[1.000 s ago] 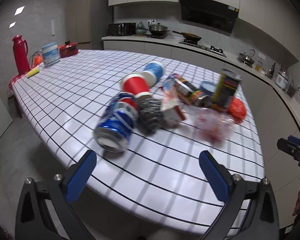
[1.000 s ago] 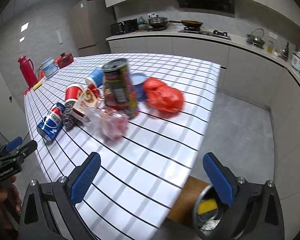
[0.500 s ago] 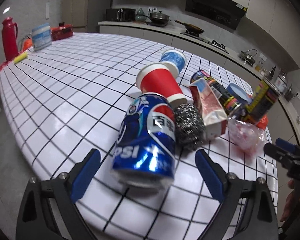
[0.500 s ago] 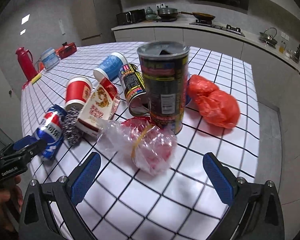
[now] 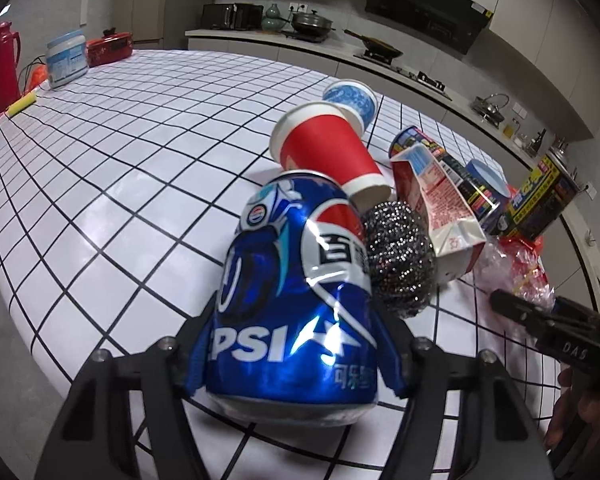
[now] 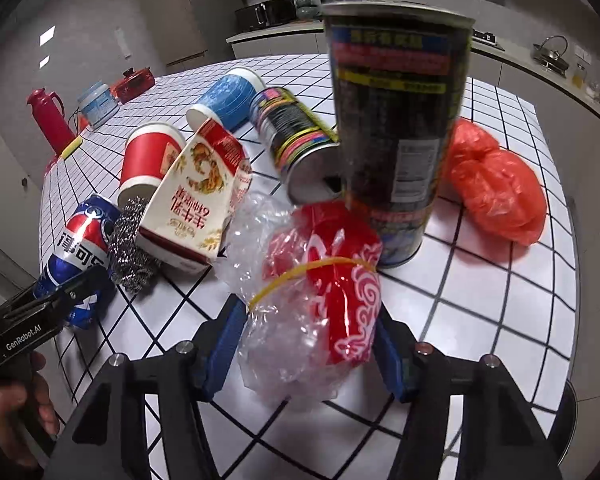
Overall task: Collect trash
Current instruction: 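Grasp the blue Pepsi can with the left tool while the right tool grasps the plastic-wrapped red cup, then carry the Pepsi can and plastic bag over the bin and open both tools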
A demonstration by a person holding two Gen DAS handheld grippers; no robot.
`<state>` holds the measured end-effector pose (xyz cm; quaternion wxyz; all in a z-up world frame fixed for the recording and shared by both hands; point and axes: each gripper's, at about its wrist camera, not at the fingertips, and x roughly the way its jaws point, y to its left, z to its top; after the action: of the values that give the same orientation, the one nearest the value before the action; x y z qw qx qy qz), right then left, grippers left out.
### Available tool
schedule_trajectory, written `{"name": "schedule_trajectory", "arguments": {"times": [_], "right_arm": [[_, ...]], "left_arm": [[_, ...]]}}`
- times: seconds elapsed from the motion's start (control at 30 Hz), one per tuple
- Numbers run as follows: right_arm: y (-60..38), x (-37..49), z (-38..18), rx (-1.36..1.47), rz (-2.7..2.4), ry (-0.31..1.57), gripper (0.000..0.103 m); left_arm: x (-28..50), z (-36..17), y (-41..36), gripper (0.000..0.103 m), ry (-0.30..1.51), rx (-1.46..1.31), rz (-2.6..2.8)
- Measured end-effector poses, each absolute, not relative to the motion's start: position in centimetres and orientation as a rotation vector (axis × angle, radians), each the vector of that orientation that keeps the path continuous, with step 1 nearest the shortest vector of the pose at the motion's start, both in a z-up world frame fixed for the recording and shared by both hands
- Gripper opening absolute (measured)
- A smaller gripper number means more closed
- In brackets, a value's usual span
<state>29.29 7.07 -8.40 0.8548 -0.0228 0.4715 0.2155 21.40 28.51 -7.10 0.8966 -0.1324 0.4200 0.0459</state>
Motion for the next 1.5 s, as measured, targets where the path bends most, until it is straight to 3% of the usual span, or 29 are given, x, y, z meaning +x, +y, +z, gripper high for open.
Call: {"name": "schedule_trajectory", "arguments": {"times": [0.23, 1.5], "right_arm": [[7.1, 28.4, -8.2, -0.03, 0.476, 0.976, 0.057], [-5.7, 21.9, -3.8, 0.017, 0.363, 0.895, 0.057]], "left_arm": [[20.3, -6.5, 28.3, 0.067, 0.845, -0.269, 0.103], [16.2, -2.6, 14.8, 0.067, 0.779, -0.158, 0.027]]}}
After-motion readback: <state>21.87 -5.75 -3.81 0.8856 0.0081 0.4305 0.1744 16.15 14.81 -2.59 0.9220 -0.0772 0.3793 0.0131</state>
